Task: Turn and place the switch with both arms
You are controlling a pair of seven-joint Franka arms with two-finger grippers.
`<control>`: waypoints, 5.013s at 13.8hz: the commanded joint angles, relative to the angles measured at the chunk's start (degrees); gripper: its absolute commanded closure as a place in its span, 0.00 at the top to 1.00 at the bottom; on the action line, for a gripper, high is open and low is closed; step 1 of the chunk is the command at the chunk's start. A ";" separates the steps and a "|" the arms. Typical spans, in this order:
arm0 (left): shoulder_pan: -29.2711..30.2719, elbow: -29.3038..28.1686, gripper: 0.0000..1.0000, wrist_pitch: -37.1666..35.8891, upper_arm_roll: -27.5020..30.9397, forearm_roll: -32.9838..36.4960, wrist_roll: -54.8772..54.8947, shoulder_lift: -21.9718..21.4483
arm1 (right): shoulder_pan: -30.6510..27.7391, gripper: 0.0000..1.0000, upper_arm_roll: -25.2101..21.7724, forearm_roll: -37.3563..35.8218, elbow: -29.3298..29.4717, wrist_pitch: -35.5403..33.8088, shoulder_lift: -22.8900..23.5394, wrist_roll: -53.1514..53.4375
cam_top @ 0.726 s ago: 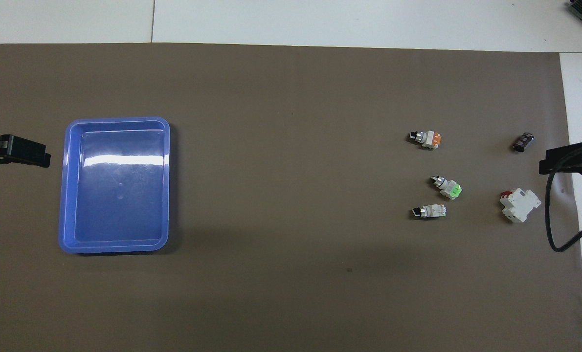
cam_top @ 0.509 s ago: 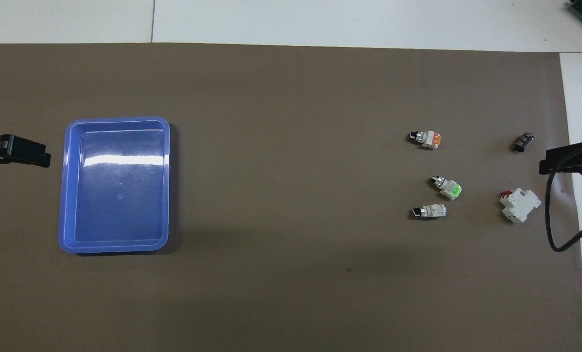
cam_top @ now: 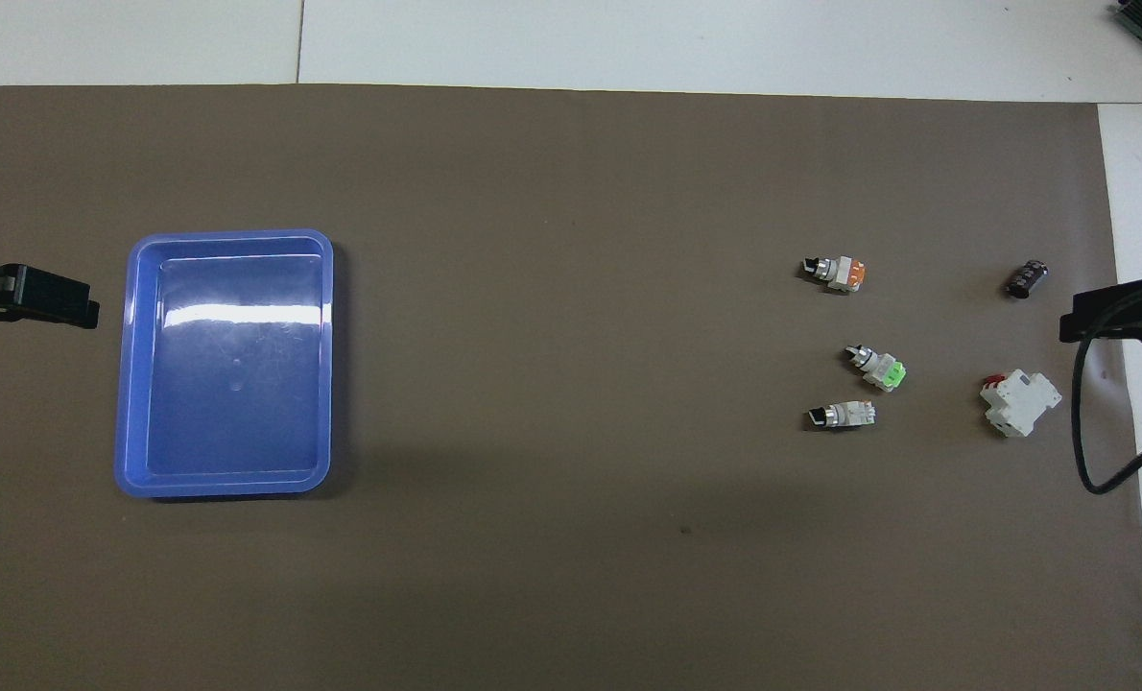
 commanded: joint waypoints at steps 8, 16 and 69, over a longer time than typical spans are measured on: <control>-0.10 -1.24 1.00 -0.36 0.05 1.22 0.03 -1.35 | -0.08 1.00 -0.12 0.06 -5.08 3.18 -2.95 19.23; -0.01 -1.24 1.00 -0.36 0.05 1.22 0.03 -1.35 | 1.07 1.00 0.40 6.11 -19.67 16.70 -3.66 51.06; -7.56 -5.55 1.00 4.20 -1.01 -5.07 -5.57 -3.29 | 16.97 0.00 3.57 60.88 -5.17 25.24 11.82 83.94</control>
